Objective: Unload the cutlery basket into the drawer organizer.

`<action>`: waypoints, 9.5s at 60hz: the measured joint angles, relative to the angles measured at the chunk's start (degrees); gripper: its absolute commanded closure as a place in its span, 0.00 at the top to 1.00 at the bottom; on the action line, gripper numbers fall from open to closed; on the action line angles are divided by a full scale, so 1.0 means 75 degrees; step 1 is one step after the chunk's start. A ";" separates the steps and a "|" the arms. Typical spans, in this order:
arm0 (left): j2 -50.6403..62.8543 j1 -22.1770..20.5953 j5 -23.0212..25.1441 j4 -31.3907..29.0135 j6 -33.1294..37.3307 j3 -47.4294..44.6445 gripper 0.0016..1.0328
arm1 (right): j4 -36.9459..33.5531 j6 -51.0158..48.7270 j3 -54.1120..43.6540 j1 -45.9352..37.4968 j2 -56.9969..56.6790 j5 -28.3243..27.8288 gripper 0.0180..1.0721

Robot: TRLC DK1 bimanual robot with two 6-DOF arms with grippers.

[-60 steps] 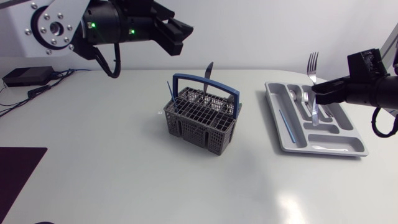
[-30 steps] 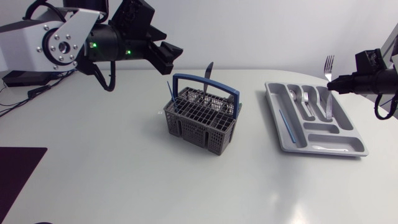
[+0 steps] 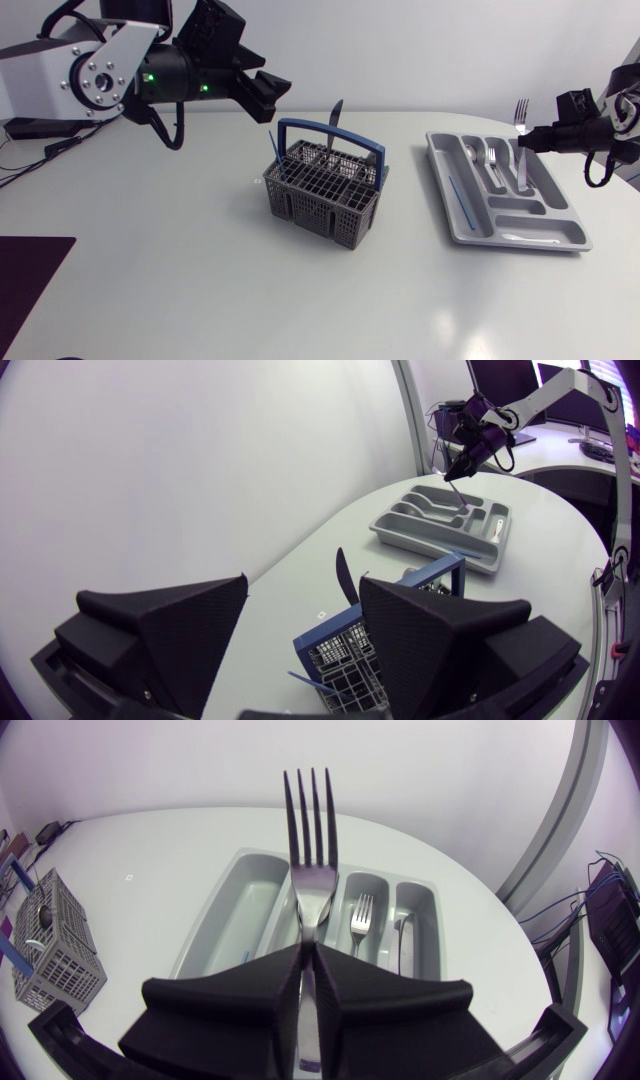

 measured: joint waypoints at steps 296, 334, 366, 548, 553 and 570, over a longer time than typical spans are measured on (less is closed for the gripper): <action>0.1317 0.0935 0.0388 -0.4444 -0.1466 0.3381 0.17 | -0.2066 0.0898 -0.2602 0.6985 -0.4057 0.2008 0.76; 0.0510 0.0283 0.2104 -0.5543 -0.1469 0.2806 0.17 | -0.1763 0.0460 -0.3346 0.7344 -0.5007 0.2005 0.76; 0.1396 -0.0472 0.3593 -0.5747 -0.2066 0.2567 0.17 | -0.0973 0.0493 -0.3742 0.7822 -0.5065 0.2005 0.76; 0.0329 -0.0335 0.0052 -0.4234 -0.1851 0.1827 0.95 | -0.2862 0.0090 -0.2387 0.1932 -0.2183 0.0743 0.08; 0.0175 -0.0341 -0.0064 -0.4022 -0.1737 0.1419 0.95 | -0.2751 0.0207 -0.2110 0.1918 -0.1565 0.0769 0.08; 0.0058 -0.0242 -0.0070 -0.3646 -0.1419 0.0431 0.95 | -0.2565 0.0699 -0.0848 0.1918 0.0032 0.0956 0.09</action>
